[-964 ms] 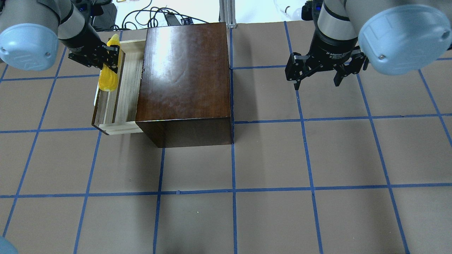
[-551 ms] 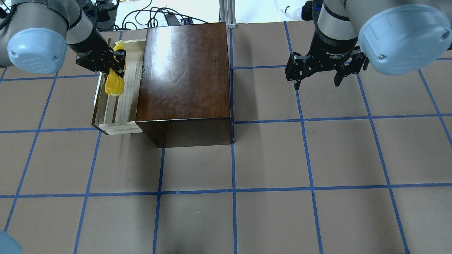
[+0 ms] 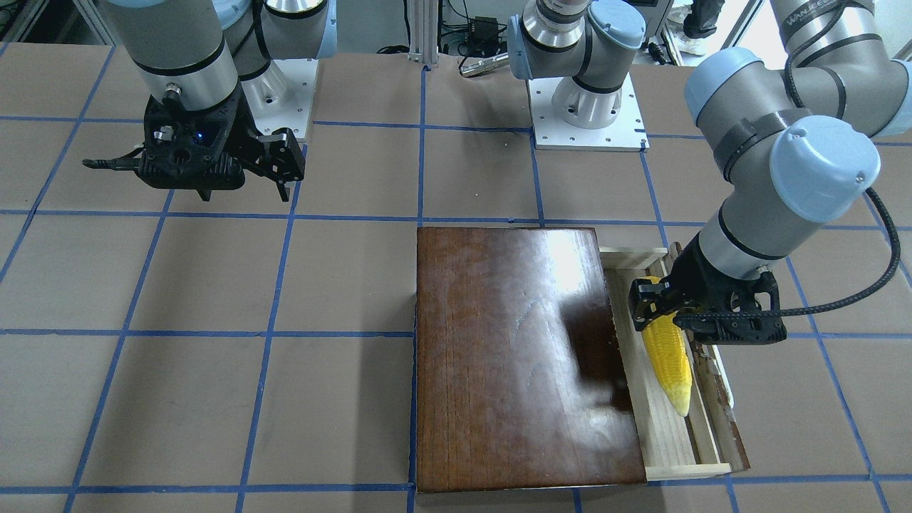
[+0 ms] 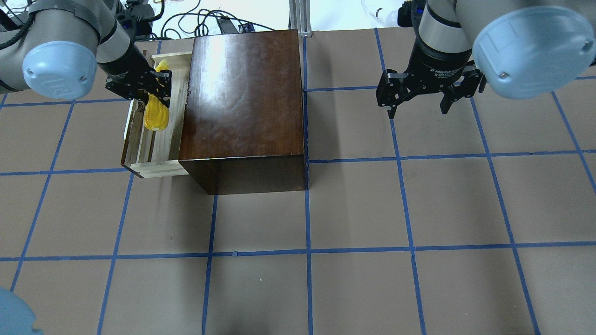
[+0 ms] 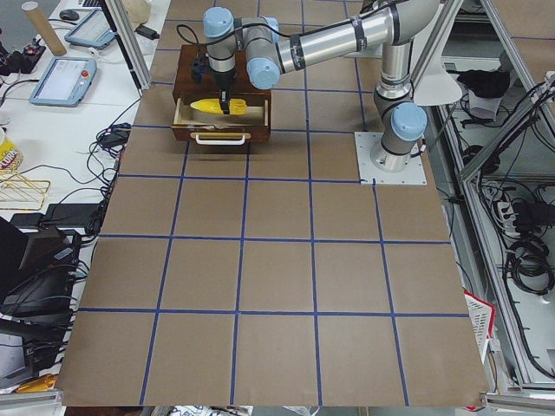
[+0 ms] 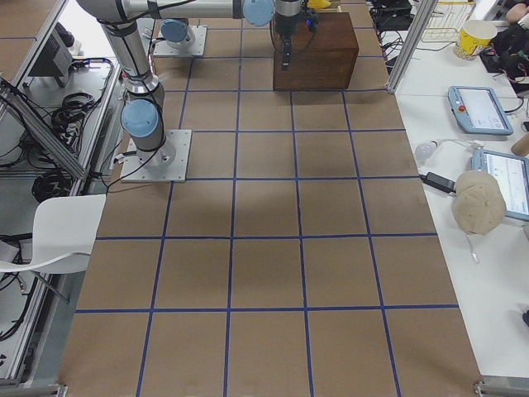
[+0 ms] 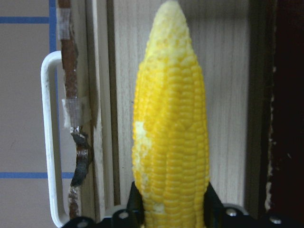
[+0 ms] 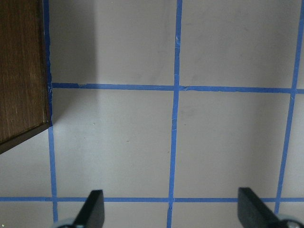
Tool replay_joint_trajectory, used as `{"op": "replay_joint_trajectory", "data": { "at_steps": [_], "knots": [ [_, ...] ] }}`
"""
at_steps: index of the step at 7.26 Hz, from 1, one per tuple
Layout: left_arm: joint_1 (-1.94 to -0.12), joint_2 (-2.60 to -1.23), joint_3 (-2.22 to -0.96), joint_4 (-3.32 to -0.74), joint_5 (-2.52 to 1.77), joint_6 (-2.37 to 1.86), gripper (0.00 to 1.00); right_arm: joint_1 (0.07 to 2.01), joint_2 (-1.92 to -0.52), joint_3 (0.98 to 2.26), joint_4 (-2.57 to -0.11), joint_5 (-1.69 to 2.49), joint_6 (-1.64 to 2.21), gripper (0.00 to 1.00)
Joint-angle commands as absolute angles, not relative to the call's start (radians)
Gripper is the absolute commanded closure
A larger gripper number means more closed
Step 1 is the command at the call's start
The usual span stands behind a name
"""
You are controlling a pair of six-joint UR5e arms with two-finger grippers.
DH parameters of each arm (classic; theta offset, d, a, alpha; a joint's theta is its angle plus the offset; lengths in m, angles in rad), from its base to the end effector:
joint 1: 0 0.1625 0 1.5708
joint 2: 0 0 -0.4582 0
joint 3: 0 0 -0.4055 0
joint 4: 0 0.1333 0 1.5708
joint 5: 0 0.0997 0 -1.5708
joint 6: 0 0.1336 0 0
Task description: Open drawer and put corn inside
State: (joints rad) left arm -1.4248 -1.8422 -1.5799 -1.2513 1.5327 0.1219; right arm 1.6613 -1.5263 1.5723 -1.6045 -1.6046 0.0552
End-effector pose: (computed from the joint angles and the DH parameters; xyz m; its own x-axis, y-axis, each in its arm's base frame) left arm -0.0471 -0.6309 0.3622 -0.9992 -0.0226 0.0330 -0.0240 0.9988 -0.0433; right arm 0.1756 -0.5097 0.4669 -0.9988 -0.0357 0.0344 -0.0353 0.9993 0.0104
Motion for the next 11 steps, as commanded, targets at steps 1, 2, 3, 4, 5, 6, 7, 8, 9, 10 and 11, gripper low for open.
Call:
{"op": "replay_joint_trajectory", "data": {
  "at_steps": [1, 2, 3, 4, 5, 6, 7, 8, 9, 10, 11],
  "knots": [
    [-1.428, -1.845, -1.578, -1.252, 1.531, 0.120, 0.19, 1.661, -1.526, 1.572, -1.605, -1.605, 0.055, 0.00],
    [-1.427, -1.842, -1.575, -1.252, 1.532, 0.121, 0.15, 1.661, -1.526, 1.572, -1.605, -1.605, 0.055, 0.00],
    [-1.427, -1.833, -1.566, -1.252, 1.534, 0.121, 0.11, 1.661, -1.526, 1.572, -1.605, -1.605, 0.055, 0.00],
    [-1.425, -1.815, -1.563, -1.252, 1.535, 0.123, 0.06, 1.661, -1.526, 1.572, -1.605, -1.605, 0.055, 0.00],
    [-1.430, -1.796, -1.549, -1.255, 1.539, 0.121, 0.00, 1.661, -1.526, 1.572, -1.605, -1.605, 0.055, 0.00],
    [-1.436, -1.769, -1.517, -1.297, 1.539, 0.121, 0.00, 1.661, -1.526, 1.572, -1.605, -1.605, 0.055, 0.00],
    [-1.437, -1.740, -1.485, -1.371, 1.539, 0.121, 0.00, 1.661, -1.526, 1.572, -1.605, -1.605, 0.055, 0.00],
    [-1.440, -1.702, -1.471, -1.452, 1.539, 0.114, 0.00, 1.661, -1.526, 1.572, -1.605, -1.605, 0.055, 0.00],
    [-1.466, -1.659, -1.470, -1.504, 1.545, 0.092, 0.00, 1.661, -1.526, 1.572, -1.605, -1.605, 0.055, 0.00],
    [-1.501, -1.635, -1.470, -1.534, 1.551, 0.083, 0.00, 1.661, -1.526, 1.572, -1.605, -1.605, 0.055, 0.00],
    [-1.520, -1.632, -1.473, -1.539, 1.551, 0.049, 0.00, 1.661, -1.526, 1.572, -1.605, -1.605, 0.055, 0.00]
  ]
}}
